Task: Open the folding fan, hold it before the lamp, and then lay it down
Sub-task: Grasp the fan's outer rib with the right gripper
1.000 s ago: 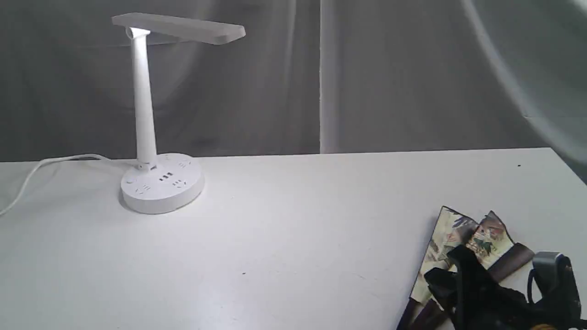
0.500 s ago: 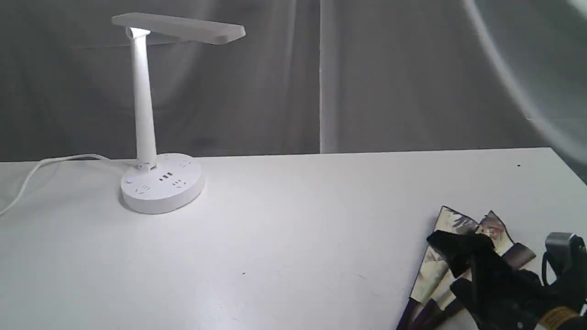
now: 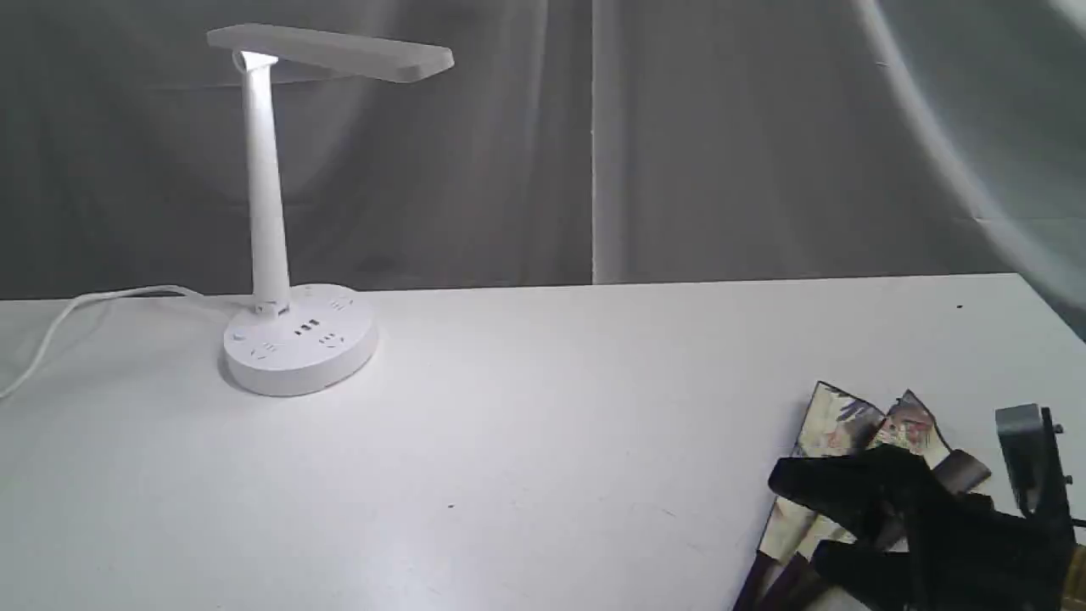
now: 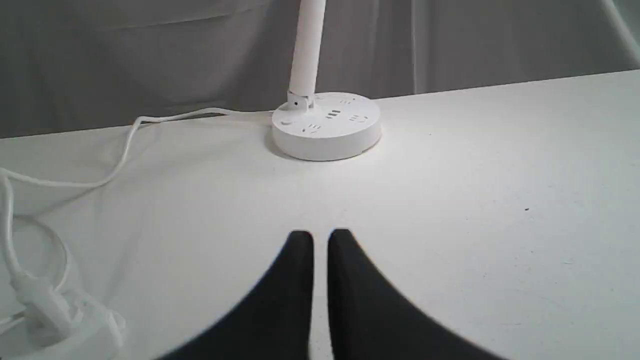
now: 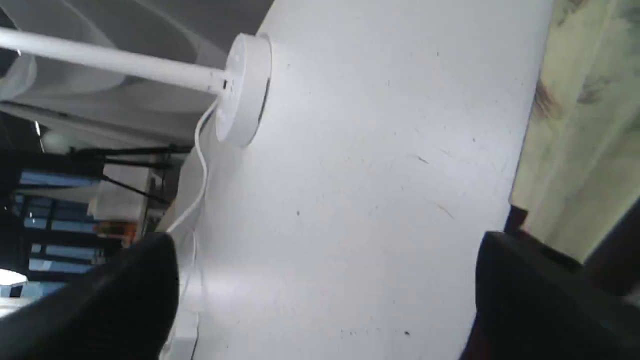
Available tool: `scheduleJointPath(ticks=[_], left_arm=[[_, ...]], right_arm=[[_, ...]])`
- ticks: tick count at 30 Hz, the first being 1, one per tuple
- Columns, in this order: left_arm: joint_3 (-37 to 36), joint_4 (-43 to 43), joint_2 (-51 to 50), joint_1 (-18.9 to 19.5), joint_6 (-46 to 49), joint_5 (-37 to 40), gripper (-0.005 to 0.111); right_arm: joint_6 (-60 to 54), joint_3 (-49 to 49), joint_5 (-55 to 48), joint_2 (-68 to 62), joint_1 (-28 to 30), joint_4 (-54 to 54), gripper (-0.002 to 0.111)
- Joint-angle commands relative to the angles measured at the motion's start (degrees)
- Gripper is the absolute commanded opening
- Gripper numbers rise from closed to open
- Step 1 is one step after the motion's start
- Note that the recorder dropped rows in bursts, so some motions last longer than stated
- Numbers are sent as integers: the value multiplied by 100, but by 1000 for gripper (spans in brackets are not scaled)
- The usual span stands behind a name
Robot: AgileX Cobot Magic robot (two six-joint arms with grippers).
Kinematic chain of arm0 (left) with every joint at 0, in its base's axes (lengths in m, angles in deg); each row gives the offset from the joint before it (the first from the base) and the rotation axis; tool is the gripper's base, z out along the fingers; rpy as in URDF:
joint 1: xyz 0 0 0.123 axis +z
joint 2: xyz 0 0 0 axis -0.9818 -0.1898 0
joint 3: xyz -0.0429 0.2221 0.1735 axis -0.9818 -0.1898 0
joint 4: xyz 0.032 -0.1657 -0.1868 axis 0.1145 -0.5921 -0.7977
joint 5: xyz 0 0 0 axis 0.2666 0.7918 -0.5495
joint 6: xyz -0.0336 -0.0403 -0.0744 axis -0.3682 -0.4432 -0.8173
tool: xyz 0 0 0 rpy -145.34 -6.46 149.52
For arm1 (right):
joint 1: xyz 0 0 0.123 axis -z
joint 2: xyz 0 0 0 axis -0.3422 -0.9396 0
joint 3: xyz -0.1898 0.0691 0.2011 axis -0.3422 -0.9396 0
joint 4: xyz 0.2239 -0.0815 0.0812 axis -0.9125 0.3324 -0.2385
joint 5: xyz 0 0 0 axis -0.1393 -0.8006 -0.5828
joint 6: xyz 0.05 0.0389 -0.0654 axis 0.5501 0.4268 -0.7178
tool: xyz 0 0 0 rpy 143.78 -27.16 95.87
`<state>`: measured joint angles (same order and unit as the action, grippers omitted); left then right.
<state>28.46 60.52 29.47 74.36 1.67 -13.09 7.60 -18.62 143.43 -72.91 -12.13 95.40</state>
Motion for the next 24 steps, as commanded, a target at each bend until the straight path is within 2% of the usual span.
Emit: scheduleJointPath(ticks=[1, 4, 7, 11, 15, 20, 24], left_arm=[[-25, -16, 23, 21, -32, -47, 5], [-25, -16, 23, 21, -32, -47, 5], [-25, -16, 23, 21, -32, -47, 5], [-25, -16, 23, 21, -32, -47, 5], [-25, -16, 23, 21, -32, -47, 5], [-25, -16, 23, 21, -32, -47, 5], [-25, -16, 23, 21, -32, -47, 5]], right_arm=[[165, 13, -42, 45, 226, 692, 80], [209, 13, -175, 45, 354, 974, 80], [336, 13, -822, 45, 354, 1090, 80], [1110, 13, -1800, 45, 354, 932, 80], [1110, 13, -1976, 45, 354, 195, 80], [1087, 13, -1945, 45, 344, -216, 80], [1087, 13, -2070, 34, 94, -527, 80]])
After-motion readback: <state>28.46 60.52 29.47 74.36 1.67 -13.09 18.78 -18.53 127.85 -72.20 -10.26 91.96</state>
